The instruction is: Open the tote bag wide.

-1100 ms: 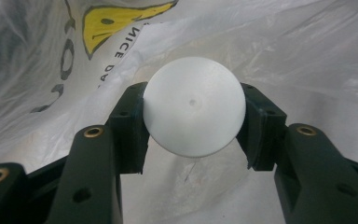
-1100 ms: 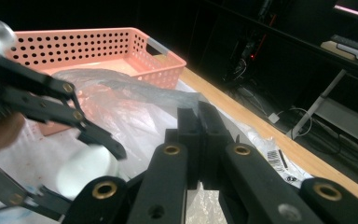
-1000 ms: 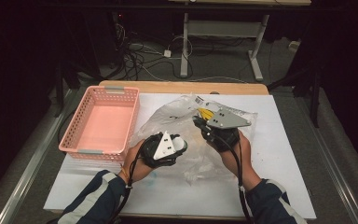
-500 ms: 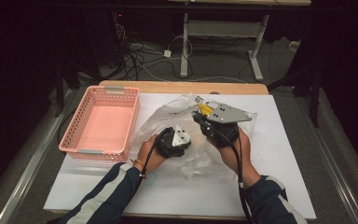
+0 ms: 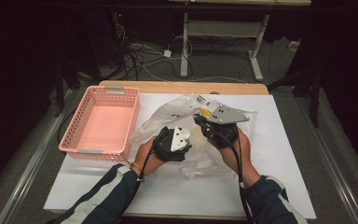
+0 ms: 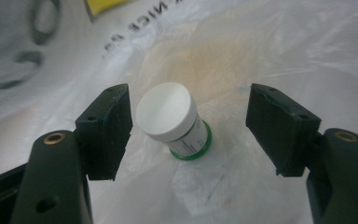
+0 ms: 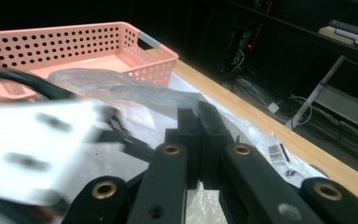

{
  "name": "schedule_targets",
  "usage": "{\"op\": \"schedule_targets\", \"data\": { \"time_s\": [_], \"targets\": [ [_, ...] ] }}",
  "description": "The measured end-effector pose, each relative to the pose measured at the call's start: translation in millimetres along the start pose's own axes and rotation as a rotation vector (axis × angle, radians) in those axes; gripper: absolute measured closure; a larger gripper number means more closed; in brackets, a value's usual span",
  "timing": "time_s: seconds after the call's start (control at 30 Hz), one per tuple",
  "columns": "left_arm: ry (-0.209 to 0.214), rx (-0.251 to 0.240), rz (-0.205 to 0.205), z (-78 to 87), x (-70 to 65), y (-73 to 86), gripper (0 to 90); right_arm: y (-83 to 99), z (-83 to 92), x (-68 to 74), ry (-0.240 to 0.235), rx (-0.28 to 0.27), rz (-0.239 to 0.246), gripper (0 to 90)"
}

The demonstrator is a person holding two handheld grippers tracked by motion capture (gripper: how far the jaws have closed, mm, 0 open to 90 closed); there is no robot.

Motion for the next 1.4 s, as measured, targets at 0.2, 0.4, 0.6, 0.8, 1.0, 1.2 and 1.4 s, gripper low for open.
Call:
{"op": "schedule_targets", "data": {
  "time_s": [0.2, 0.4, 0.6, 0.8, 1.0, 1.2, 1.4],
  "targets": [
    [-0.019, -0.055, -0.027, 48.2, -1.7, 8.1, 30.5, 6.0, -1.9, -5.1, 0.014, 0.022, 0.004, 90.0],
    [-0.084, -0.103, 0.004, 82.8, 12.3, 20.9, 25.5, 11.7, -1.5, -7.9, 0.023, 0.046, 0.012, 90.0],
    [-0.145, -0.151, 0.093, 105.2, 34.2, 35.8, 25.5, 18.7, 2.2, -13.5, 0.031, 0.066, 0.019, 90.0],
    [-0.115, -0.092, 0.167, 95.2, 42.9, 47.6, 20.2, 27.7, 8.1, -23.8, 0.041, 0.076, 0.002, 90.0],
    [-0.037, 0.002, 0.225, 68.0, 40.4, 49.0, 27.7, 31.4, 15.6, -29.7, 0.047, 0.072, 0.005, 90.0],
    [-0.007, 0.063, 0.241, 43.3, 39.5, 45.4, 44.3, 36.8, 23.2, -39.1, 0.054, 0.064, -0.013, 90.0],
    [0.046, 0.079, 0.235, 31.9, 36.2, 44.6, 79.4, 41.7, 20.6, -43.7, 0.065, 0.078, -0.014, 88.4]
  ]
}}
Point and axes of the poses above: each handheld gripper's, and its own axes: z roughly backward along the jaws, y roughly out of its underside, x roughly to its left, the point moved 4 cm from there along -z, roughly forward along the jaws, and after that the axes turned 1 degree about -x, right-handed, at the moved point
